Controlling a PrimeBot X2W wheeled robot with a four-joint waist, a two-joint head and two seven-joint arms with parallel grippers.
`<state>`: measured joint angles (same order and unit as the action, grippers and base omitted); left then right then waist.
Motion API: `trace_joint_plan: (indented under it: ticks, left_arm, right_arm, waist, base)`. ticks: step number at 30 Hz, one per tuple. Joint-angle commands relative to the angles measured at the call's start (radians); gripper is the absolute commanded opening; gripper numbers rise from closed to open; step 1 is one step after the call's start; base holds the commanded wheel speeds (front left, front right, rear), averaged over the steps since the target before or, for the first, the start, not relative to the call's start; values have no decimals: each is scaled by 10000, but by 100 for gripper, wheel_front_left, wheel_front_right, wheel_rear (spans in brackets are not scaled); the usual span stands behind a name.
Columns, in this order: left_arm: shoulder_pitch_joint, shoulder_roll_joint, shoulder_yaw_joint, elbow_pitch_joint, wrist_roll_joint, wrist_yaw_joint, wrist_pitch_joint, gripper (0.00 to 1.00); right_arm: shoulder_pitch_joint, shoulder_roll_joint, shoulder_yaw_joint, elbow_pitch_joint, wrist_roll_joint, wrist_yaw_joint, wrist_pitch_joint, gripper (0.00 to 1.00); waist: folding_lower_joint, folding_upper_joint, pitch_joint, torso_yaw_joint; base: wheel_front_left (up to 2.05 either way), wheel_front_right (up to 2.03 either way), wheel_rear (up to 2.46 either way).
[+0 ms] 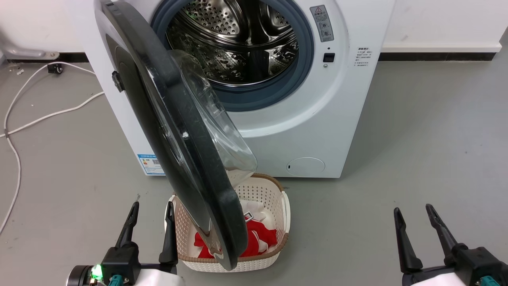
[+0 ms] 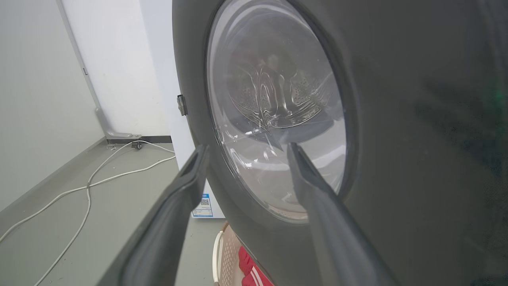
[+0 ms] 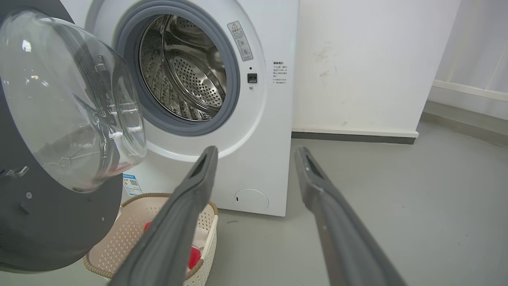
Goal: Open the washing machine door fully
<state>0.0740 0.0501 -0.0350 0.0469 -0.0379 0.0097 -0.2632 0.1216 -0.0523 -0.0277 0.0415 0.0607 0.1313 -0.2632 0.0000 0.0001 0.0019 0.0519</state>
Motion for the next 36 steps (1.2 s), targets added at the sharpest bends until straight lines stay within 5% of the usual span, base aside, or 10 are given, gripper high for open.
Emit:
trace_joint_plan:
  ticks: [1,5,6,7,21,36]
  left_arm:
    - [-26,3,-1,12,14,22,-24,100]
    - [-2,3,55,72,-85,79,-24,100]
    - [-6,1,75,76,-94,89,-24,44]
    - [-23,4,107,56,-104,110,-24,0]
    - [-1377,112,670,-1545,195,-49,-24,0]
    - [-2679,145,-1577,-4522,878,-490,-17,0]
  right_arm:
    - [43,34,31,34,-31,-10,-21,100]
    - [-26,33,119,80,-37,-10,-20,100]
    - [-37,33,134,94,-25,-10,-20,100]
    - [-45,33,152,108,-12,-10,-20,100]
    - [-101,32,258,149,61,-10,-21,100]
    - [-132,33,388,184,81,-10,-20,100]
  waist:
    - [0,-1,-4,-2]
    - [0,-1,-15,9]
    - [0,-1,-17,14]
    - [0,-1,-19,18]
    - [0,-1,-15,108]
    - [0,-1,-3,-11]
  base:
    - [0,0,0]
    - [0,0,0]
    - [0,0,0]
    - [0,0,0]
    - [0,0,0]
    - [0,0,0]
